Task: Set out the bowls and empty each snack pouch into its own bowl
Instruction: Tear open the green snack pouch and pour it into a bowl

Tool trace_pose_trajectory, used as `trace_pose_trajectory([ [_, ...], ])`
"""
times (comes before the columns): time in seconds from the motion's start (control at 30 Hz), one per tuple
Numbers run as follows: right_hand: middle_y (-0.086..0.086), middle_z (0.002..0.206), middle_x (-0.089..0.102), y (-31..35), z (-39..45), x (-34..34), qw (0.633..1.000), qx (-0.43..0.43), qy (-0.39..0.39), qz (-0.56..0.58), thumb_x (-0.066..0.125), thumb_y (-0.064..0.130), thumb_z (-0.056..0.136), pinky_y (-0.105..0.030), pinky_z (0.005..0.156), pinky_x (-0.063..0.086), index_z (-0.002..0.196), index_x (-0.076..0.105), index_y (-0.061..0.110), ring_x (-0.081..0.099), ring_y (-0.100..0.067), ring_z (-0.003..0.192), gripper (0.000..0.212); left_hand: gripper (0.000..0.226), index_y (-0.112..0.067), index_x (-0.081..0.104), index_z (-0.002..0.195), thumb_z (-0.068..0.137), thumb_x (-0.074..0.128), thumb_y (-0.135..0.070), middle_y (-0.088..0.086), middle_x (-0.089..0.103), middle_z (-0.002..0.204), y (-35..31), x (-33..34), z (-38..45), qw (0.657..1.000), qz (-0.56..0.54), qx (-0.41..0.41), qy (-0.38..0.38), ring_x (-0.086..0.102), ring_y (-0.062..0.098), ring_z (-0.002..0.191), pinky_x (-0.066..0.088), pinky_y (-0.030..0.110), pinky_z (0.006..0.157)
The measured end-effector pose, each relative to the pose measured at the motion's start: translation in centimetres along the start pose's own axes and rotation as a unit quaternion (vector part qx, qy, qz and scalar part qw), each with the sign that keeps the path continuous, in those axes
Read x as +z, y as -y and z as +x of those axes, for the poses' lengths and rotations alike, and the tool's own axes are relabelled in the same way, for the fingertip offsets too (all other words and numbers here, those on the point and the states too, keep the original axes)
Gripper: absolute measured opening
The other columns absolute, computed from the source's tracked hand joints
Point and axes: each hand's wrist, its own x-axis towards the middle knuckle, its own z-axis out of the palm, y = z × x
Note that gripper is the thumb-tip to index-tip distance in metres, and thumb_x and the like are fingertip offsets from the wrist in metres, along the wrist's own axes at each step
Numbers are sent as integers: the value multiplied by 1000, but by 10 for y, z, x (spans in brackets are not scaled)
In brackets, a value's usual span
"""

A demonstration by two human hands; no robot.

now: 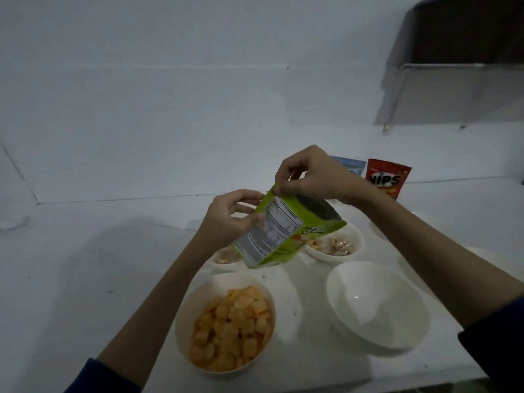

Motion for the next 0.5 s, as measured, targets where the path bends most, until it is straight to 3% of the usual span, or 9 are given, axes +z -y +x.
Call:
trace_pose_trajectory([
  [0.1,0,70,64,-13,-18,-24,1000,-5,-13,11,71,11,76,-8,58,45,75,70,8,55,4,58,3,25,-23,63,93,75,72,-9,-8,66,90,17,27,-11,997,48,-47,26,64,9,86,53,26,75],
  [0.2,0,69,65,-25,-35,-43,999,17,-15,41,71,11,76,-10,55,47,77,70,7,57,4,55,4,18,-26,68,78,65,80,-23,-17,70,70,24,47,-22,995,61,-73,21,66,2,71,53,20,69],
  [0.33,-11,72,63,-44,-59,-60,993,36,-30,113,72,7,75,-23,62,48,80,69,-1,59,-14,67,10,34,-36,71,58,68,78,-5,-18,68,56,22,62,-24,994,61,-85,-32,64,-2,57,49,9,62],
  [0.5,-8,65,60,-64,-84,-73,985,70,-54,150,73,2,72,-25,65,45,73,68,1,56,-19,69,6,25,-23,65,68,78,68,0,-12,65,63,0,58,-23,994,81,-45,-49,59,-5,55,47,8,55],
])
